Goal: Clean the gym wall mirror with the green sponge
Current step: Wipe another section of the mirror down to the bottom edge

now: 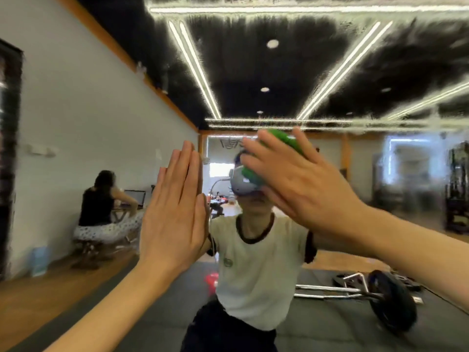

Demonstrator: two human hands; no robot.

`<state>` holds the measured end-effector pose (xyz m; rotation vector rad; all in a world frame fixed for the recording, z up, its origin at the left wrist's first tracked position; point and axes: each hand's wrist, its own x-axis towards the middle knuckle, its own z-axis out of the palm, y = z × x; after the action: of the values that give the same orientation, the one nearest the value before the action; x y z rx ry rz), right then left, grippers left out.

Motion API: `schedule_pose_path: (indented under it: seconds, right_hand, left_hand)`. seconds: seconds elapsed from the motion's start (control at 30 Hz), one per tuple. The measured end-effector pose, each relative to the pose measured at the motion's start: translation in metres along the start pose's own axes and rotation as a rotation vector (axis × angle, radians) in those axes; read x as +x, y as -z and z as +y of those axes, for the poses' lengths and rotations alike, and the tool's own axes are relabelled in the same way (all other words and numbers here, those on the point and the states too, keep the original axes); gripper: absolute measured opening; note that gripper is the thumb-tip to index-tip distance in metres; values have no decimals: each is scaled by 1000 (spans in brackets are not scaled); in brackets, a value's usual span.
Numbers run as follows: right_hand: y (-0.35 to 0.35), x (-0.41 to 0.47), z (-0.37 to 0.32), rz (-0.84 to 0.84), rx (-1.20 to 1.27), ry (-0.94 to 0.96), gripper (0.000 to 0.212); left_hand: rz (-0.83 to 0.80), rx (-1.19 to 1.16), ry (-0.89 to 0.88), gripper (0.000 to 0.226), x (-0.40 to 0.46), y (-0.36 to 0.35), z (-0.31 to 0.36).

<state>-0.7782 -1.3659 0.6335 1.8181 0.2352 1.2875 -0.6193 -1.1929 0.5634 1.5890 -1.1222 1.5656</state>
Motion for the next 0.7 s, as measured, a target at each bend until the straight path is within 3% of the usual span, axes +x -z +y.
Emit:
schedule_pose_path:
  seconds: [0.1, 0.17, 0.27, 0.43, 0.53, 0.7]
  right_hand:
    - [5, 61, 52, 72, -20, -300, 55]
    - [2, 72, 47, 107, -35, -385, 55]
    - [-7, 31, 2, 96, -29, -321, 54]
    - [1, -76, -71, -80, -32, -113, 53]
    - [11, -54, -36, -125, -30, -120, 52]
    - [17, 43, 53, 39, -21, -515, 56]
  left_hand:
    - [13, -10, -5, 59, 1, 0, -1]
    - [21, -14, -3, 59, 1, -1, -1]
    - [23, -11, 4, 59, 0, -1, -2]
    - [8, -42, -9, 59, 0, 2, -1]
    - [-72, -100, -22, 61, 1, 10, -2]
    - [-53, -109, -174, 61, 24, 10, 22]
